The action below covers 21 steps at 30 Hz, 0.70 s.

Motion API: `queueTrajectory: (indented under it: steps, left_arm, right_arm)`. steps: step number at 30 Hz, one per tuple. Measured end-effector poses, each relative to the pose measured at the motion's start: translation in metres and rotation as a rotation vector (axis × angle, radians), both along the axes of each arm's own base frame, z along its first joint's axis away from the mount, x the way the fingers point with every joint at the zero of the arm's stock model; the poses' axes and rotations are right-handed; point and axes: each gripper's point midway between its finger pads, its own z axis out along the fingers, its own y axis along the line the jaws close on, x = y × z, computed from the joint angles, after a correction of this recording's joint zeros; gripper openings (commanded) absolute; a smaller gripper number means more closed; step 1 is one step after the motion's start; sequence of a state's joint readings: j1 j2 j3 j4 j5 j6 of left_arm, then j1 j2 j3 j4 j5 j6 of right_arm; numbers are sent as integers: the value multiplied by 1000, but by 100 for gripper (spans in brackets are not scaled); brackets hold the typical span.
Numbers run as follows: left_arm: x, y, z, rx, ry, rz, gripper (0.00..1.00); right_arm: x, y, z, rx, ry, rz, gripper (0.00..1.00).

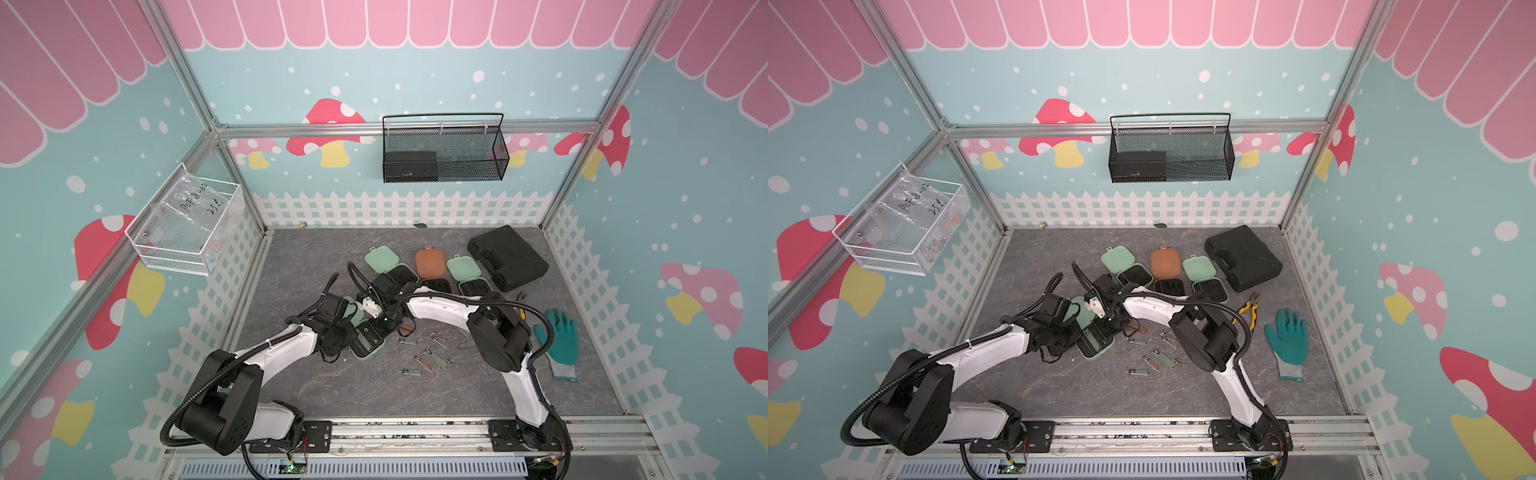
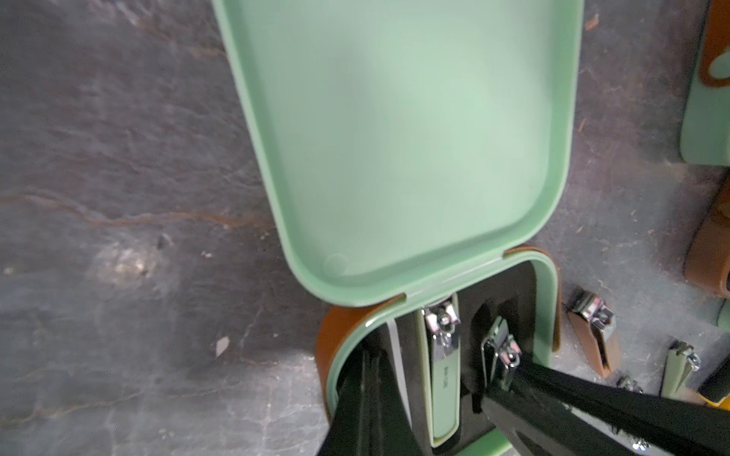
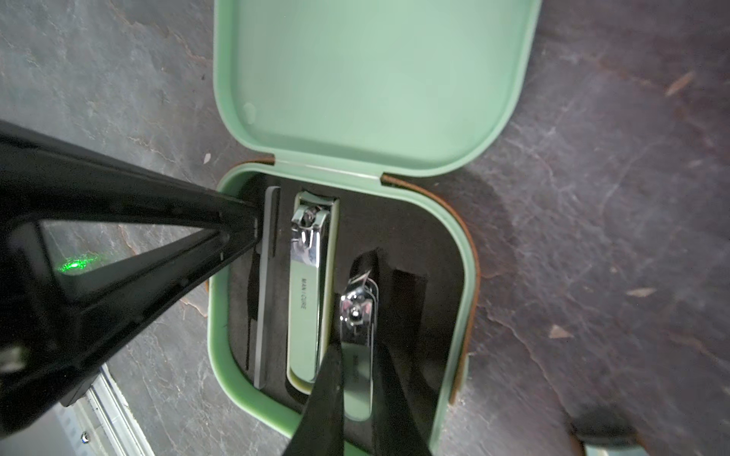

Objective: Organize nail clipper sets
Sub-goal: Place the nail clipper in the storage box.

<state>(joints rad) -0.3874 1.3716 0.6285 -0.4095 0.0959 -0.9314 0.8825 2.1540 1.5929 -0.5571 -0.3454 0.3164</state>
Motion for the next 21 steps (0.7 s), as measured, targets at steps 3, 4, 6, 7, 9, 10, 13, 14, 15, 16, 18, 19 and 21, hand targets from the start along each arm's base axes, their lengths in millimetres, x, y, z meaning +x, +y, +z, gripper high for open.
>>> queueTrajectory:
  steps: [3,4,6,7,9,10,13,14,15,16,18,19,21]
  left_arm:
    - [1,-1,0,-3,-1,-2,0]
    - [1,-1,0,-4,-2,-2,0]
    - [1,-1,-1,-5,-1,-2,0]
    - [1,-1,0,-5,-1,-2,0]
    - [1,-1,0,-6,-1,-2,0]
    - [1,-1,0,-6,-1,-3,0]
    - [1,-1,0,-6,-1,-3,0]
    - [1,-1,0,-6,-2,-3,0]
    - [1,-1,0,-6,-2,-3,0]
    - [1,-2,0,-6,-2,-3,0]
    - [1,-2,0,-6,-2,-3,0]
    - [1,-2,-1,-6,-2,-3,0]
    - [1,-2,-1,-6,-2,-3,0]
  right_arm:
    - [0,0,0,0,4,-5,5]
    - [0,0,0,0,6,-9,5]
    - [0,0,0,2,10,-13,5]
    - [0,0,0,2,13,-17,5]
    - [-1,1,1,6,20,-23,5]
    - [-1,2,1,10,25,-26,5]
    - [-3,4,2,19,38,-35,6]
    - [-3,4,2,22,41,-38,6]
    - [-3,4,1,24,44,-40,6]
    - [-4,4,0,24,46,-42,6]
    - [-4,4,-1,26,48,-48,6]
    - [-4,4,-2,27,50,-52,6]
    - [-4,4,-3,29,50,-58,6]
